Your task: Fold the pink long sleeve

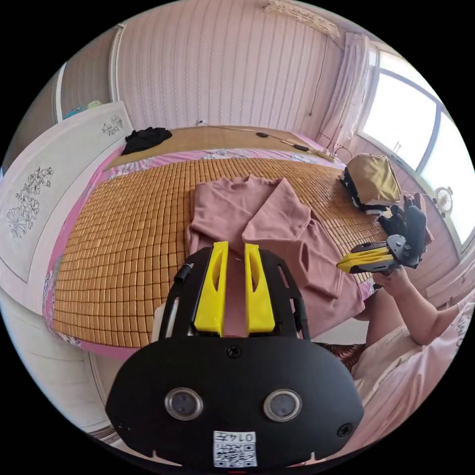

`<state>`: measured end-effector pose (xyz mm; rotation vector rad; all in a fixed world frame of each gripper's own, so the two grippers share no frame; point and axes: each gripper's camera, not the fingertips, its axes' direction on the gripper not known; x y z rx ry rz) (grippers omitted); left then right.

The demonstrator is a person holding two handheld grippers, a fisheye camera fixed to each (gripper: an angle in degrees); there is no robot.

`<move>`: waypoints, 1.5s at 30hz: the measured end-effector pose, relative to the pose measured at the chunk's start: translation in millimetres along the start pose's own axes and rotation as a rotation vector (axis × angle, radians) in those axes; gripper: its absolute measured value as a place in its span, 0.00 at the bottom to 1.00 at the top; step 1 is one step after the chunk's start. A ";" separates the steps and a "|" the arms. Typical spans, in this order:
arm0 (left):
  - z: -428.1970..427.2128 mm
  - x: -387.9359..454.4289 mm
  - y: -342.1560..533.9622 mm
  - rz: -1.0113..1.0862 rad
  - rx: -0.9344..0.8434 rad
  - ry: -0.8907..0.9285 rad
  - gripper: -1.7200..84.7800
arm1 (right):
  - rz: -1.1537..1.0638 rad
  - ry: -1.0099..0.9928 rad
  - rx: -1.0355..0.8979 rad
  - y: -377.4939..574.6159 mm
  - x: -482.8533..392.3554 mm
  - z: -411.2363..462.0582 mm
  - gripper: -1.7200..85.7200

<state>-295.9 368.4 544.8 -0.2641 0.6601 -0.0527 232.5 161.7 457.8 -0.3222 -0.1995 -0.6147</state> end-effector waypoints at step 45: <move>-6.3 -282.5 -301.5 -0.208 0.025 0.370 0.06 | 0.519 0.091 0.354 -195.0 317.6 -93.9 0.04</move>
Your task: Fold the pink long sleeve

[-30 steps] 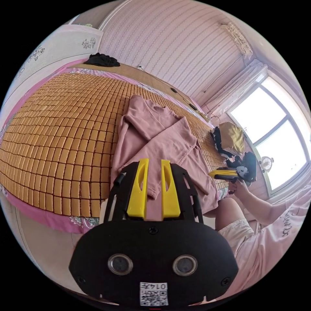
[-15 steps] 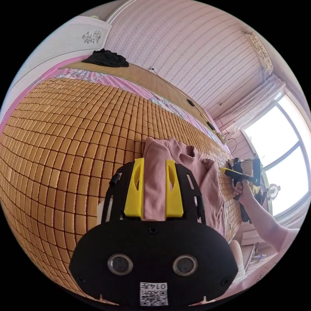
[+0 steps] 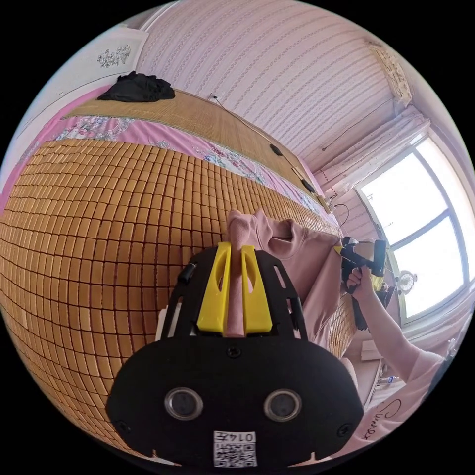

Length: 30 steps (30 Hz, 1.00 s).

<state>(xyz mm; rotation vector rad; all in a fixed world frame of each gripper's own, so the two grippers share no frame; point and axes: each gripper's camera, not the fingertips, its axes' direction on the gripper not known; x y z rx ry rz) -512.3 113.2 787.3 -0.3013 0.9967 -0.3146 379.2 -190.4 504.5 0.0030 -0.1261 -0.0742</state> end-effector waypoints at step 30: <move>-108.9 97.1 373.9 0.010 -0.175 -0.012 0.04 | 0.124 -0.006 -0.274 243.0 -138.7 -12.7 0.09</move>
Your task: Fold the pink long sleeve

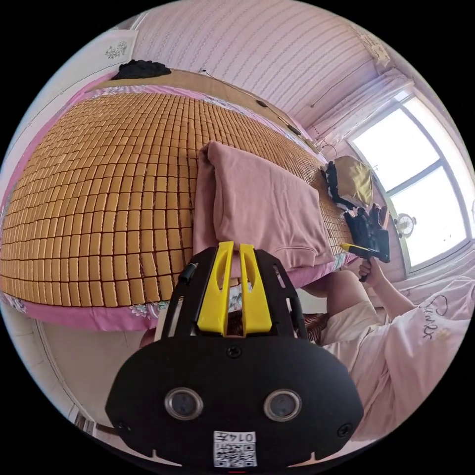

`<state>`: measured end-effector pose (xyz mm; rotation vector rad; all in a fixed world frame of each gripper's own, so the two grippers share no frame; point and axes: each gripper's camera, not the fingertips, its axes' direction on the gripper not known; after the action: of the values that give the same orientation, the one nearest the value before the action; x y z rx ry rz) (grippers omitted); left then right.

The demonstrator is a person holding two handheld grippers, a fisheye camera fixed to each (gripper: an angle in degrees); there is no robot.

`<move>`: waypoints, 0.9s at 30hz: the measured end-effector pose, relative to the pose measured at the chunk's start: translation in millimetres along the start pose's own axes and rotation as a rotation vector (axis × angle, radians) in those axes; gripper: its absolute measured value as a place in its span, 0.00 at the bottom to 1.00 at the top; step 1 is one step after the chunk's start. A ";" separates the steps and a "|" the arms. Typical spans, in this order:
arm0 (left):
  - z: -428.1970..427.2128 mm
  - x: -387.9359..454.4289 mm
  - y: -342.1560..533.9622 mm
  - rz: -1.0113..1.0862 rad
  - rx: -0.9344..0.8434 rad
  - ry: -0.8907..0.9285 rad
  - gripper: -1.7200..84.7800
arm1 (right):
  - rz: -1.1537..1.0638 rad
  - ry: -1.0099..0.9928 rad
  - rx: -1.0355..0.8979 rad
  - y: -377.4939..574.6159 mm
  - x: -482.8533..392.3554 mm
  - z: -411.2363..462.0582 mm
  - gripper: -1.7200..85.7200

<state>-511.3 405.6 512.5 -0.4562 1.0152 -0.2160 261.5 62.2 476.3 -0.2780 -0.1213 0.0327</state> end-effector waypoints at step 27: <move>222.5 207.3 123.5 0.612 -0.097 -0.283 0.01 | -0.658 0.474 -0.526 -194.8 -272.0 202.8 0.01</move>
<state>-218.3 495.4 395.1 -0.2370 0.8455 0.4365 -30.5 -83.2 692.3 -0.7502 0.2606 -0.7241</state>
